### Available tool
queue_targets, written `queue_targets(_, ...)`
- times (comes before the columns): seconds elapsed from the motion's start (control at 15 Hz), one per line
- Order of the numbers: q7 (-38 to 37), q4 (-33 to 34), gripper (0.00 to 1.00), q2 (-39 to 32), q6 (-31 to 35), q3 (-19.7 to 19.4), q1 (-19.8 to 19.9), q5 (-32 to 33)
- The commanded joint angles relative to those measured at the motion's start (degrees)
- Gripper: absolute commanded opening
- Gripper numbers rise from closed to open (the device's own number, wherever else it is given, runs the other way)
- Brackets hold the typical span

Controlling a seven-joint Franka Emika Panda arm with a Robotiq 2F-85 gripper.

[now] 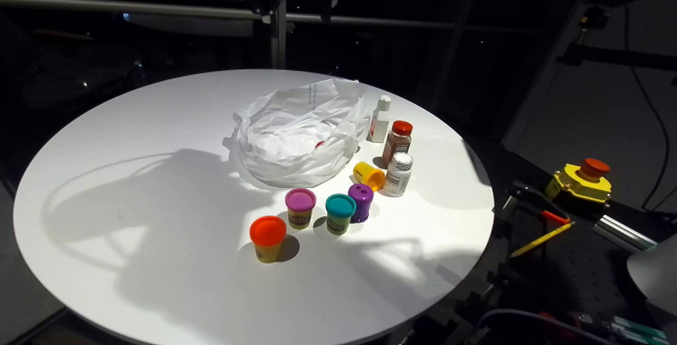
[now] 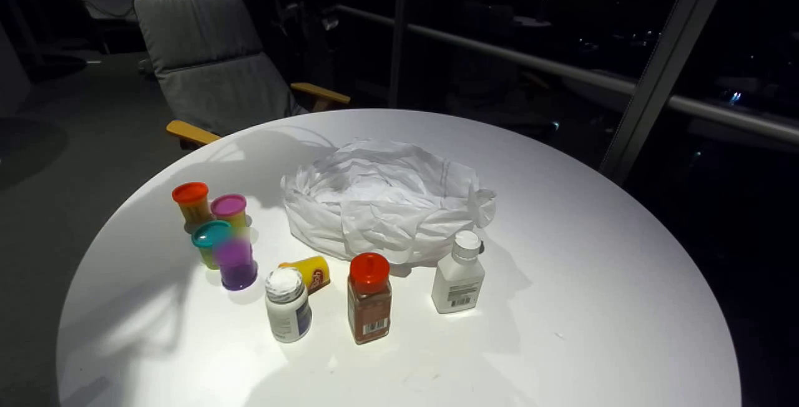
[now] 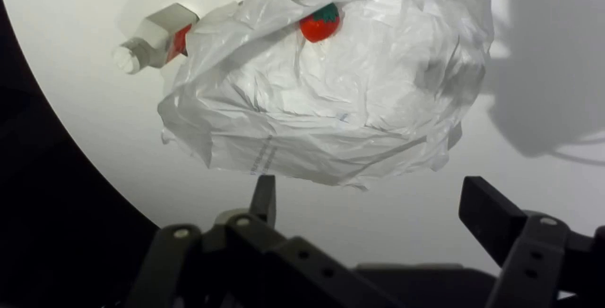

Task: Remove the contents in the plastic bag and put them on the table.

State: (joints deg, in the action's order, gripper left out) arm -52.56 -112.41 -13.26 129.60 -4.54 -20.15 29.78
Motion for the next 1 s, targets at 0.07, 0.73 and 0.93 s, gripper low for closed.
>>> queue_targets(0.07,9.9,17.5,1.0,-12.7,-7.8,4.0,3.6,-2.4)
queue_targets(0.73,20.7,45.1,1.0,-36.7,-21.0,3.3,6.1,-17.5)
queue_targets(0.93,20.0,52.2,1.0,-43.7,-23.4,2.4,6.4,-19.6)
